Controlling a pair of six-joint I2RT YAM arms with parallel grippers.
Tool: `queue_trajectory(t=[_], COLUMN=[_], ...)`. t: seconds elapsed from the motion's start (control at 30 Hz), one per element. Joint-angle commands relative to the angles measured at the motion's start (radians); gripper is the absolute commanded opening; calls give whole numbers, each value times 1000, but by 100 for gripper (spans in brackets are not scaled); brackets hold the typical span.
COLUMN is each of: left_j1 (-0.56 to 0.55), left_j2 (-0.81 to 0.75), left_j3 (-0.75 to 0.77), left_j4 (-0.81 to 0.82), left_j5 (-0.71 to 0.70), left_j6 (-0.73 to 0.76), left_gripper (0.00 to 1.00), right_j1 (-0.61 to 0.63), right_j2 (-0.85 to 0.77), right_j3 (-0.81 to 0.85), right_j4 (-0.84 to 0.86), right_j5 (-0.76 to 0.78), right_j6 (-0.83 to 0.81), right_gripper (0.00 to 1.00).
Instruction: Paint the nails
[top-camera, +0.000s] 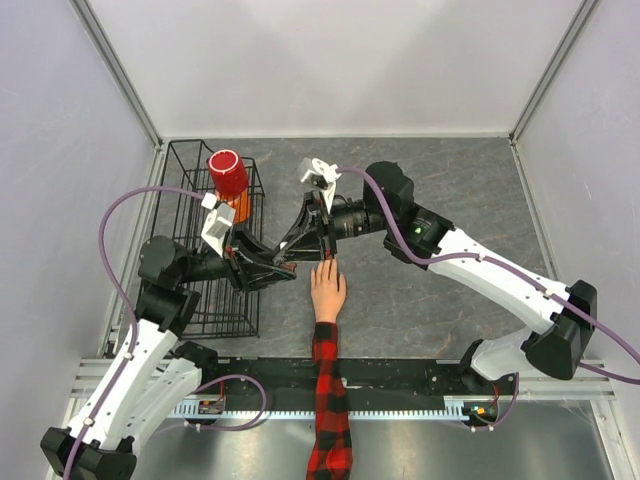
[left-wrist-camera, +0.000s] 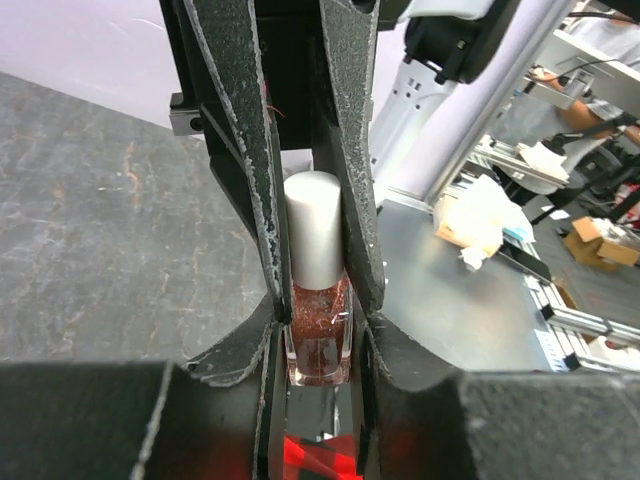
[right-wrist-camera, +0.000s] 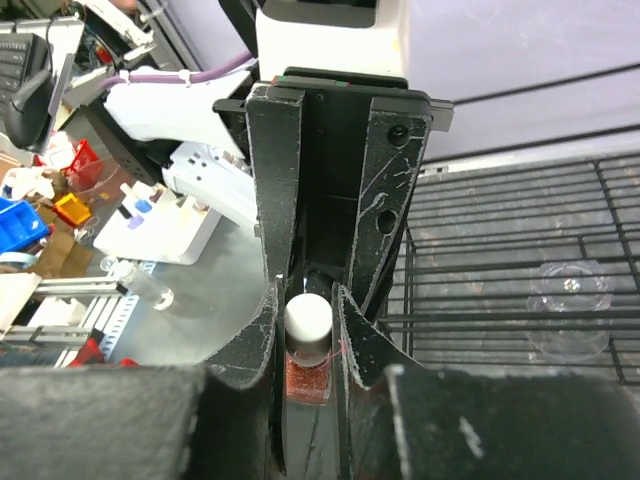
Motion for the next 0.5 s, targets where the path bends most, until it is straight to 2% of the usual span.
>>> queue_trajectory(t=[0.0, 0.07, 0.1, 0.2, 0.27, 0.3, 0.47], left_j1=[-5, -5, -7, -7, -7, -7, -7], left_j2=[-10, -10, -12, -14, -21, -26, -46], left_j3=[110, 126, 137, 149, 149, 146, 137], left_j4=[-178, -292, -318, -419, -449, -453, -459], left_j5=[-78, -172, -206, -309, -360, -375, -399], left_j6=[211, 303, 355, 427, 447, 459, 473], left_gripper=[2, 2, 2, 2, 2, 2, 2], right_j1=[-45, -46, -46, -40, -8, 19, 105], right_j2=[-40, -30, -22, -10, -17, -19, 21], right_j3=[30, 78, 120, 168, 182, 202, 299], right_j4=[-89, -190, -262, -341, -372, -384, -447], right_j5=[64, 237, 284, 475, 562, 655, 824], right_j6=[-6, -26, -22, 3, 1, -6, -2], right_gripper=[9, 25, 39, 62, 67, 71, 71])
